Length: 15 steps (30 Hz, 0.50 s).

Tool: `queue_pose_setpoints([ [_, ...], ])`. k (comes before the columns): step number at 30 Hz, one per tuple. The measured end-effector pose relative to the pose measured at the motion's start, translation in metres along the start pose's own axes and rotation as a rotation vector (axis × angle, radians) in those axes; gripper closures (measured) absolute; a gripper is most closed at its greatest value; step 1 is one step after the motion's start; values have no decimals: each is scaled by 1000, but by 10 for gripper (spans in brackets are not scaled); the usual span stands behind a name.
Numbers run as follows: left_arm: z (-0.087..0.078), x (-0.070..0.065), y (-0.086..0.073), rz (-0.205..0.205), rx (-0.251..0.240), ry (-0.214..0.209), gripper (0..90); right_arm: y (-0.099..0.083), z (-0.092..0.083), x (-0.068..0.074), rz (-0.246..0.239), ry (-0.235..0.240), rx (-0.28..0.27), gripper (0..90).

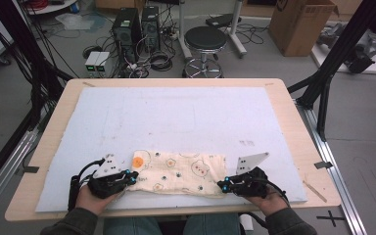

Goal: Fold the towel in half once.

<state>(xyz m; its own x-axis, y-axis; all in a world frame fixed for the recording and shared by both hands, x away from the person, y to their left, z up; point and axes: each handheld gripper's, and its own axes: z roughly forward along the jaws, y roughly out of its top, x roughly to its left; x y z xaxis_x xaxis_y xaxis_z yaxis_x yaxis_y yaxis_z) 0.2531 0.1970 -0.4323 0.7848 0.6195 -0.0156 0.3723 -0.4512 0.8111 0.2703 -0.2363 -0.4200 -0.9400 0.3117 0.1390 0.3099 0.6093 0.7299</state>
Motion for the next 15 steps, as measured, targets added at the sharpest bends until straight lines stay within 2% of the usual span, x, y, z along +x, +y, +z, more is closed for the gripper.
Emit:
queue_pose_setpoints([
  [8,0,0,-1,-5,3,8,874,-6,-1,-2,16,-4,5,889],
  [10,0,0,-2,-7,5,8,859,-8,1,-3,23,12,16,869],
  [13,-3,2,-2,-32,-9,-1,749,-9,3,-3,39,18,18,776],
  [15,-6,3,-2,-51,-28,-5,705,-8,1,-3,48,14,-13,747],
])
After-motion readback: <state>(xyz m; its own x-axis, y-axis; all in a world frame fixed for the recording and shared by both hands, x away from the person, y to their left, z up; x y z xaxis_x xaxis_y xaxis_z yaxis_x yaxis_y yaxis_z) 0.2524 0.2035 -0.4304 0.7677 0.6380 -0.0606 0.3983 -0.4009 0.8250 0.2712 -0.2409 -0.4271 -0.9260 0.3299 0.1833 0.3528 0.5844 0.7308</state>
